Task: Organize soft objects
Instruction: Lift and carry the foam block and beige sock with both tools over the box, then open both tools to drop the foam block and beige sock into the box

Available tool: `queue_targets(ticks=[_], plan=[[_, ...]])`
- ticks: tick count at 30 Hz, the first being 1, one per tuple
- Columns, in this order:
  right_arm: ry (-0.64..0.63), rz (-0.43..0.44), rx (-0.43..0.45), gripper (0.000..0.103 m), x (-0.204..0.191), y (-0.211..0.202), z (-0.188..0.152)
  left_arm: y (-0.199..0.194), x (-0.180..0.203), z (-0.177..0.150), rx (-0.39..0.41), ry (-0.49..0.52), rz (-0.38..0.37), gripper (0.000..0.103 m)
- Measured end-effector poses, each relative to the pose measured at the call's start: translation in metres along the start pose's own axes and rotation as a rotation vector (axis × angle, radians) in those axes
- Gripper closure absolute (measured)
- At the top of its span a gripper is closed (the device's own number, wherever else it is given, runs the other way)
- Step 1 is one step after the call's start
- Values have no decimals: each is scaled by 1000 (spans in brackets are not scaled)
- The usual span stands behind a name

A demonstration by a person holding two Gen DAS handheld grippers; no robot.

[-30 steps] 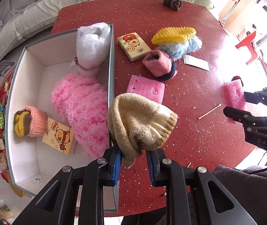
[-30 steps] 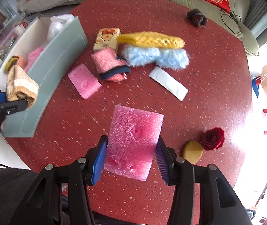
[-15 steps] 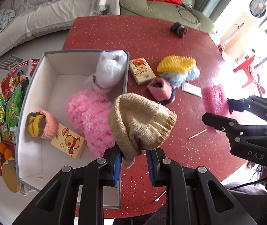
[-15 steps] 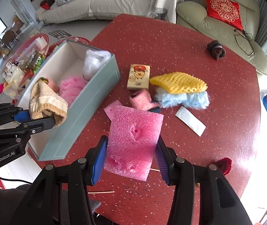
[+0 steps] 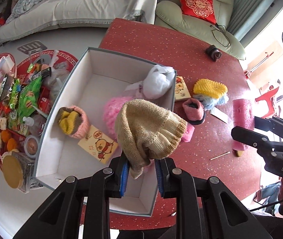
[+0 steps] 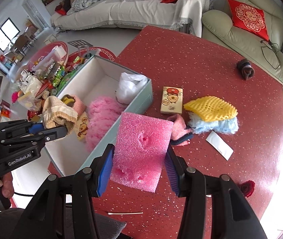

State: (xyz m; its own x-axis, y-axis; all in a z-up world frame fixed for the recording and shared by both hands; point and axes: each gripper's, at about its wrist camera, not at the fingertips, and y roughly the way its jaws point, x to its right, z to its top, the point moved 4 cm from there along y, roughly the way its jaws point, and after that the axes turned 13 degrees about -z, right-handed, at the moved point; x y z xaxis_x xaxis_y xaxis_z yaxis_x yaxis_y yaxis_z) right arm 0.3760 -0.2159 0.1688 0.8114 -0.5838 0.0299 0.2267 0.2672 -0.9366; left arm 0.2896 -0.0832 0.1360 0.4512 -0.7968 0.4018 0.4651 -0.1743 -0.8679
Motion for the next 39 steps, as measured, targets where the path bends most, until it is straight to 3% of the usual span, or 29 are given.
queue_targets(ticks=[20, 39], plan=[[-264, -11, 38, 50, -100, -2, 30, -19, -50, -19, -6, -70, 36, 79], [-302, -21, 24, 50, -124, 9, 45, -10, -62, -14, -46, -60, 14, 79]])
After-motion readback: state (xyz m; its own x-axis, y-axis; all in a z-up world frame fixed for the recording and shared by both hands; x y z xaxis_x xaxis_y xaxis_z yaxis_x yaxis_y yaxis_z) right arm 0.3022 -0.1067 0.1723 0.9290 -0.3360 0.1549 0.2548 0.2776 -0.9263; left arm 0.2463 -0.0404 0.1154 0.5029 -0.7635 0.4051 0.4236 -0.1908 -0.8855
